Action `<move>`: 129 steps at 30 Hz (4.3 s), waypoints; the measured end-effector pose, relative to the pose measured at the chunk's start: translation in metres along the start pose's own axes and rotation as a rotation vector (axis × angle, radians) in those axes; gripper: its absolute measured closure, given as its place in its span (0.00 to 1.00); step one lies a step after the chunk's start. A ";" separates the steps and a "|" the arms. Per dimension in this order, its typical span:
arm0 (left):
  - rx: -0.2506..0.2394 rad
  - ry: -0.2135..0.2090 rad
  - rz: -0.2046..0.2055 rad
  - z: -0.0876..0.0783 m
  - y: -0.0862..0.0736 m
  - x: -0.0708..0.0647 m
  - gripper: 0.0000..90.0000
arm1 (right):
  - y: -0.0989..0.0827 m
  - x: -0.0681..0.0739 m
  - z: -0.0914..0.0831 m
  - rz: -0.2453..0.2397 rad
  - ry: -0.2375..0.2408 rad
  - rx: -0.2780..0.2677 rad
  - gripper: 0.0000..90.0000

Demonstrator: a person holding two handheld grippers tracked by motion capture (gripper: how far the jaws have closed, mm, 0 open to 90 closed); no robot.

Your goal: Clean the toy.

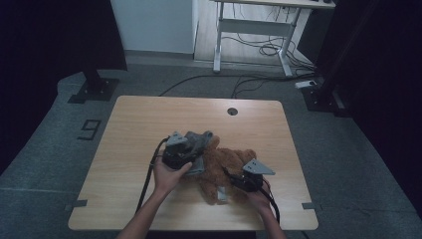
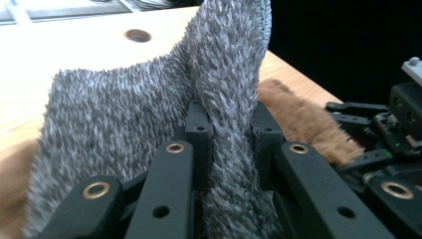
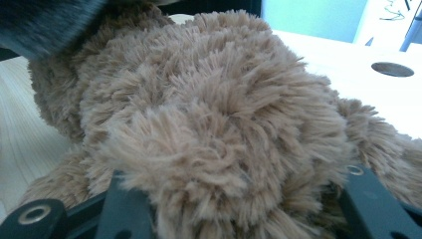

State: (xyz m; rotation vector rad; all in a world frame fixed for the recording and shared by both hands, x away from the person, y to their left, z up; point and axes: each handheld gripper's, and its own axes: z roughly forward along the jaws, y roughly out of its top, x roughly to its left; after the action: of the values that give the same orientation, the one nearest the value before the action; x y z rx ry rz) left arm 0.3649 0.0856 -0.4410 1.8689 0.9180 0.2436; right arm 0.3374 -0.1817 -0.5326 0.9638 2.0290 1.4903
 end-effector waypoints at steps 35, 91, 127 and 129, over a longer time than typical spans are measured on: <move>-0.018 0.210 -0.045 -0.039 -0.049 0.044 0.86 | -0.001 -0.001 0.001 0.013 0.003 -0.005 0.55; 0.018 0.128 -0.118 -0.008 0.006 0.049 0.84 | -0.011 0.000 0.002 -0.200 0.043 -0.098 0.59; -0.116 0.071 -0.096 -0.040 -0.058 0.019 0.86 | 0.004 0.006 -0.003 -0.029 0.080 0.045 0.47; -0.110 0.070 -0.086 -0.043 -0.045 0.015 0.86 | 0.002 0.005 -0.005 -0.046 0.078 0.035 0.49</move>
State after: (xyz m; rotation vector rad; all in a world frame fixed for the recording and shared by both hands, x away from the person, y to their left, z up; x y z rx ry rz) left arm 0.3299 0.1357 -0.4620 1.7246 1.0105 0.3023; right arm 0.3308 -0.1808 -0.5291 0.8795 2.1247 1.4948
